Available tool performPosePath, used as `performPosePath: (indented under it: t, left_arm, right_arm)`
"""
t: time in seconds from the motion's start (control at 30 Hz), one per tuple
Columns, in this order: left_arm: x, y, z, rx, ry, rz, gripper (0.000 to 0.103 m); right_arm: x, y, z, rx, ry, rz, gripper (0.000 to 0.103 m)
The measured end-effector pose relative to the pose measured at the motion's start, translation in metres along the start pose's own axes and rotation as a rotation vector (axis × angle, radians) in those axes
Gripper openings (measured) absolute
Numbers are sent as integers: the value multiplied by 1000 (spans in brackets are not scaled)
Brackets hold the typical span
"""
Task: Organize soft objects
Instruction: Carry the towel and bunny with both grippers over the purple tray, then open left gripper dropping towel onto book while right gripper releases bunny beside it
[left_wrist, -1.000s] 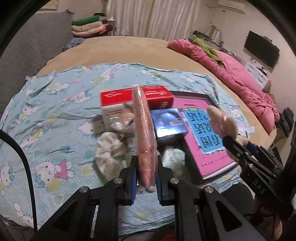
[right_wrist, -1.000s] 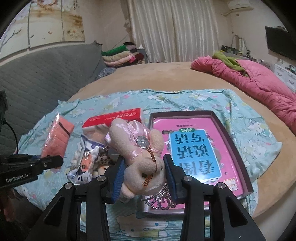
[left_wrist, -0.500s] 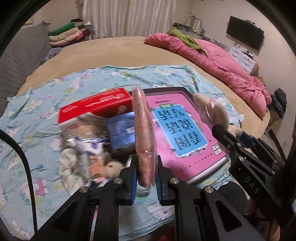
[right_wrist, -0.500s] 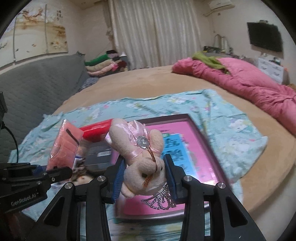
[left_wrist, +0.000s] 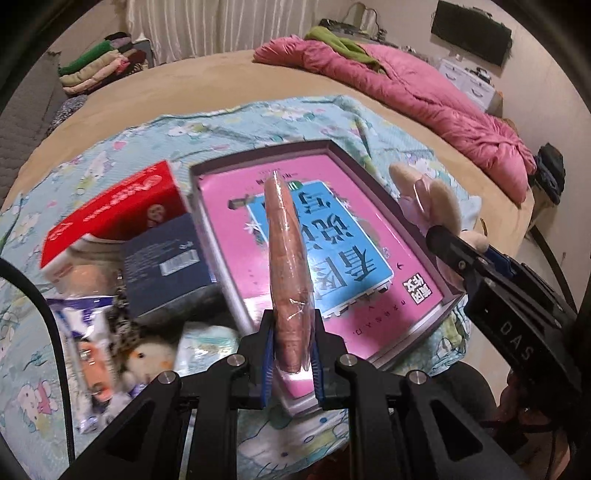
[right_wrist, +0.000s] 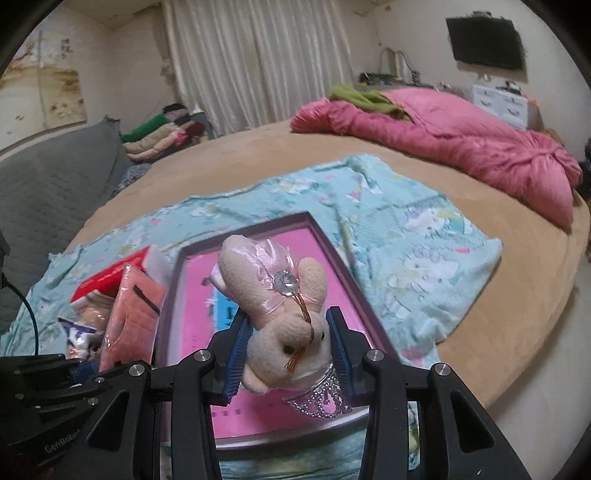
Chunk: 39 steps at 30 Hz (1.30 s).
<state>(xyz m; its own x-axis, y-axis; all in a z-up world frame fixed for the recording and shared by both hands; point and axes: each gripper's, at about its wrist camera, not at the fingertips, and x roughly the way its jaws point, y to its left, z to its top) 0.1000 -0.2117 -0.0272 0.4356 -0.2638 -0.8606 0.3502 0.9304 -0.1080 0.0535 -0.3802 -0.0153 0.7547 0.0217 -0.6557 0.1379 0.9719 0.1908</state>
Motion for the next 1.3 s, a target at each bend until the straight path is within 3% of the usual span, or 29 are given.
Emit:
performPosePath:
  t: [0.3,0.83,1.23,1.3]
  left_arm:
    - [38,-18,4,38,67,-10,17]
    - [72,-24,-6,30,164,-114,17]
    - [71,-24,-6,21,170,-137,18]
    - [70,-24,-6,19,166,-131,20]
  right_arm:
    - [23,-20,-4,55,77,-17,42]
    - [54,-28,-18,55,202,-64,44]
    - [56,-32,-19,69,216,-75,48]
    - [54,-32,-19,75,206,-72,54]
